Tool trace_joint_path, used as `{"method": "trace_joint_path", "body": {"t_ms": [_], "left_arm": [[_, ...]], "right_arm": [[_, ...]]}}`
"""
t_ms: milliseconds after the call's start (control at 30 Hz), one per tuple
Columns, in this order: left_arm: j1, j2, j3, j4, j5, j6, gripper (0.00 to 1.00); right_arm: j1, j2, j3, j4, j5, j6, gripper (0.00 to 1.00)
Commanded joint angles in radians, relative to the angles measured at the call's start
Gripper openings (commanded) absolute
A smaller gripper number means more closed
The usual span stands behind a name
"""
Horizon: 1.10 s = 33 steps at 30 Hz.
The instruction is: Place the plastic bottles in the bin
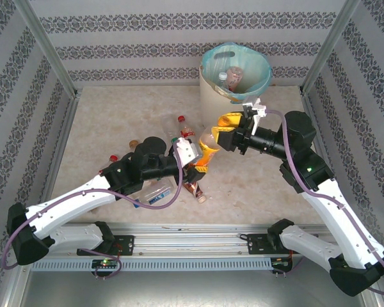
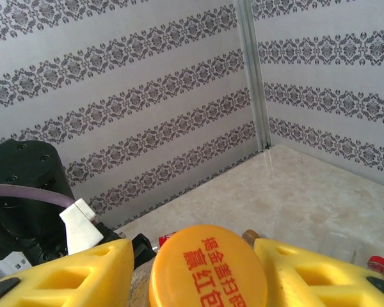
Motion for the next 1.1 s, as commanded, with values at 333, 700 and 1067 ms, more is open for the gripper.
{"method": "trace_joint_path", "body": {"t_ms": [333, 700, 1067], "left_arm": [[-0.012, -0.045, -0.043, 0.102, 0.003, 0.036, 0.56], [-0.012, -0.153, -0.15, 0.311, -0.254, -0.013, 1.0], [-0.012, -0.17, -0.134, 0.262, -0.361, -0.036, 1.0]], "right_arm": [[0.01, 0.016, 0.04, 0.042, -0.019, -0.002, 0.1], [0.016, 0.043, 0.159, -0.007, 0.204, -0.049, 0.0], [-0.002, 0.383, 0.571, -0.004, 0.843, -0.465, 0.0]]}}
